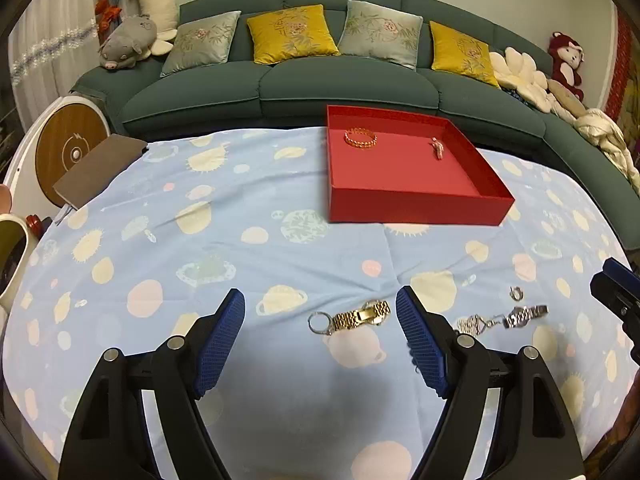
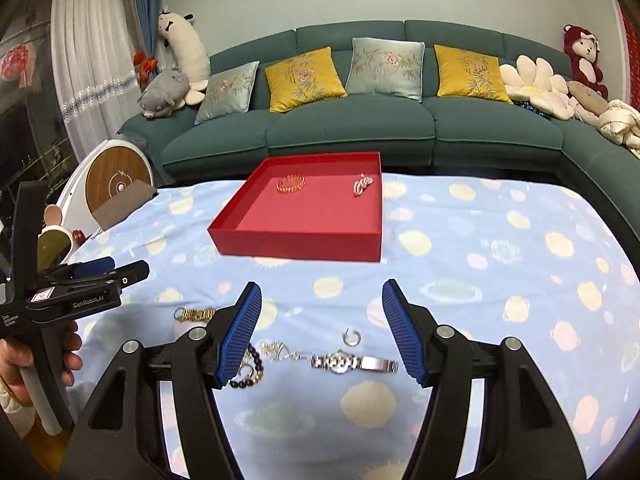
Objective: Organize jewelry
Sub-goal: 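Move both open tools back over the remaining jewelry, then grasp the silver watch with the right tool while the left tool grasps the gold watch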
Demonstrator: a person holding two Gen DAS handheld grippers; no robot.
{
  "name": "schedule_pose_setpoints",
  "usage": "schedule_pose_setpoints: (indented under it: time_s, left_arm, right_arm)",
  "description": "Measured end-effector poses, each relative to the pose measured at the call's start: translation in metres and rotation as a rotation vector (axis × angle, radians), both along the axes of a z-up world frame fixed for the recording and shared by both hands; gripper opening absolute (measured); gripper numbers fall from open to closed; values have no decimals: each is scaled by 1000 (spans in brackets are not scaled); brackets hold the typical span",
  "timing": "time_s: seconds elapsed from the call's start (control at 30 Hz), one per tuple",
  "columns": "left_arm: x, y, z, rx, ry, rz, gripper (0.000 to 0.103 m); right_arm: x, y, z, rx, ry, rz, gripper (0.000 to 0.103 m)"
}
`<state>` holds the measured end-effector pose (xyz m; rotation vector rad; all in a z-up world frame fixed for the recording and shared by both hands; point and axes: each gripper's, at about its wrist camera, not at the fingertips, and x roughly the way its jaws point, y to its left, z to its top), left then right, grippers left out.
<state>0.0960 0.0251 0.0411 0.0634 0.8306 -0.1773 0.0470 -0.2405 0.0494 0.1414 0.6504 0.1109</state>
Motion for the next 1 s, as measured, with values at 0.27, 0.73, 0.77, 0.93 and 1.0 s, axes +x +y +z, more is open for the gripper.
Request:
schedule_pose_setpoints:
  time_s: [0.27,0.73,0.77,0.93,1.0]
  left_arm:
    - [-11,-2,-20,15,2,-77,75]
    - [3,-9,-45,33,40,-118,75]
    - [4,-8,-47,33,43,-120,75]
    - [11,-5,-54,50,49,-135,75]
    - [16,-4,-57,45,52,-145,75]
  right_arm:
    - [8,-5,-41,-82,74,116,60]
    - [46,2,-96,-157,229,210,61]
    - [47,1,-98,-154,243,208,58]
    - [41,0,-97,-125,289,220,42]
    - [37,-3,-96,-98,310,216,25]
